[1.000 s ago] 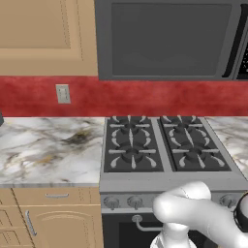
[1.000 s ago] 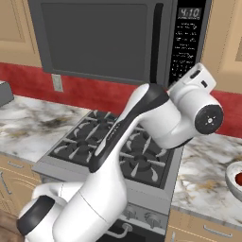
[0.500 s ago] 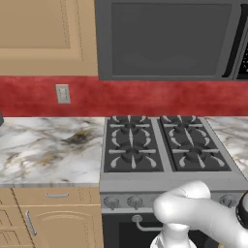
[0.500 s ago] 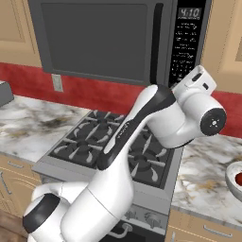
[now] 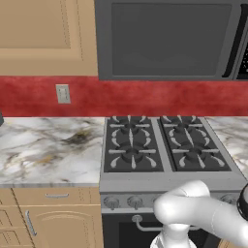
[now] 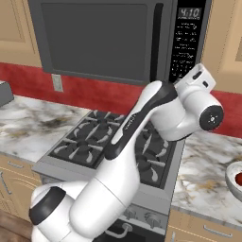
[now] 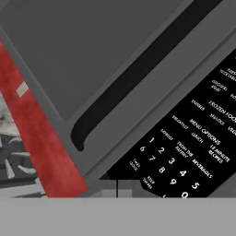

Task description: Place the bowl containing the sweet potato and garlic in the microwave. Close the microwave door and press the start button to microwave the meal.

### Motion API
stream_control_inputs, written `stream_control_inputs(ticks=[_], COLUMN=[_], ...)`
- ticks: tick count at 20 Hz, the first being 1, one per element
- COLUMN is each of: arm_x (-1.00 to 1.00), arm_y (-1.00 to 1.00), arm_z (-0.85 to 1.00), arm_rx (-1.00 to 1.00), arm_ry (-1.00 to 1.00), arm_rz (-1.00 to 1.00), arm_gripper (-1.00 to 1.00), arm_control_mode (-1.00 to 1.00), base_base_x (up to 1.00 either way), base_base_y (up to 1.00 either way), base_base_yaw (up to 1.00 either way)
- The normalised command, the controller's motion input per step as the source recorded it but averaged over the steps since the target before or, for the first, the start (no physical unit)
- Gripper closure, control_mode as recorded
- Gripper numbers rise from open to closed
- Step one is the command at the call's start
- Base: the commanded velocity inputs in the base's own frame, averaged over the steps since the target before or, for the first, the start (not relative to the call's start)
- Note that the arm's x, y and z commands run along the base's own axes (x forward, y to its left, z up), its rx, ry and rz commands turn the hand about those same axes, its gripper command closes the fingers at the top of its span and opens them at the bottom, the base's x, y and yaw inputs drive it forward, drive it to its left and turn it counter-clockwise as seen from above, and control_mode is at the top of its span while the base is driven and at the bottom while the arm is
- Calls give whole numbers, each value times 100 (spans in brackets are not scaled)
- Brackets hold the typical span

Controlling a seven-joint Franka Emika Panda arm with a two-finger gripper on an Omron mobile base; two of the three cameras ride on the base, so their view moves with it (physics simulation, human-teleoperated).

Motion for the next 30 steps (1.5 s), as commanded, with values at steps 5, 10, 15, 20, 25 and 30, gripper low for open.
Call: stream_control_inputs(ticks=[5, 10, 15, 20, 25, 30], arm_x=[23, 4, 3, 5, 14, 10], arm_y=[-28, -26, -3, 0, 1, 1], arm_z=[0, -7, -8, -6, -7, 0], arm_rx=[2, 0, 0, 0, 0, 0], arm_ry=[0, -1, -5, -5, -2, -3], arm_rz=[0, 0, 0, 0, 0, 0], arm_gripper=[100, 100, 100, 100, 100, 100], arm_control_mode=[-100, -100, -100, -100, -100, -100], base_base_x=[0, 0, 0, 0, 0, 0], base_base_y=[0, 0, 0, 0, 0, 0], base_base_yaw=[0, 0, 0, 0, 0, 0])
